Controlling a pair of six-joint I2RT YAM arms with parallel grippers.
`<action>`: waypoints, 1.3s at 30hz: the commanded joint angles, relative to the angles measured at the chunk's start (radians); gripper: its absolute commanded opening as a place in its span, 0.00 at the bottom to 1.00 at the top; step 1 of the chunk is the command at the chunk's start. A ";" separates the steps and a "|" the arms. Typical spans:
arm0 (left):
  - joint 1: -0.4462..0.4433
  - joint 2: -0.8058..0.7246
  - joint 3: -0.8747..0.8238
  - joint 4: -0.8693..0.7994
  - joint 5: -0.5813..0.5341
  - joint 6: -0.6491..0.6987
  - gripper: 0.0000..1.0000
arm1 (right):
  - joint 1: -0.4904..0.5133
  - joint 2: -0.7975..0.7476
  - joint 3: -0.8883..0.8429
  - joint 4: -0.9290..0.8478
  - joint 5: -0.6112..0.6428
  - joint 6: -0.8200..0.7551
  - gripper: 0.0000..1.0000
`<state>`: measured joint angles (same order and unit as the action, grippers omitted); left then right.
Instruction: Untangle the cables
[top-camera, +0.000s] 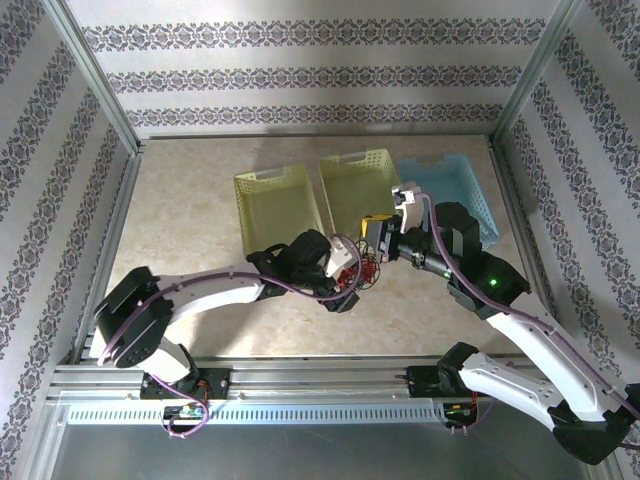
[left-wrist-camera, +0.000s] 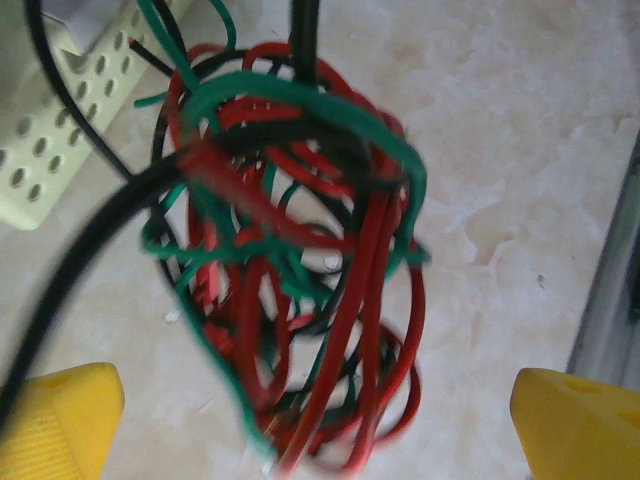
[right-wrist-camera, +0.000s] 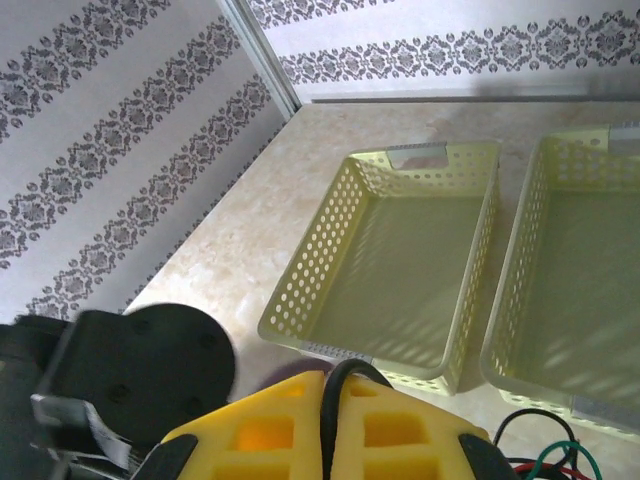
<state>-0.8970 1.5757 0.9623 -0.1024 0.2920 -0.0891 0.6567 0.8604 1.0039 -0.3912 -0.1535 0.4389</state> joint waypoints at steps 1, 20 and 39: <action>-0.014 0.050 0.031 0.116 -0.004 0.017 0.99 | 0.002 -0.012 -0.020 0.104 0.016 0.079 0.00; -0.011 -0.088 -0.143 0.128 0.029 0.017 0.00 | -0.163 -0.104 0.026 0.058 0.417 0.038 0.00; -0.002 -0.121 -0.320 0.154 -0.108 0.000 0.00 | -0.650 0.174 0.504 0.131 0.041 -0.033 0.00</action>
<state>-0.8967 1.4349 0.7143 0.2352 0.2047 -0.0902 0.0414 1.0397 1.3746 -0.4900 -0.1593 0.4408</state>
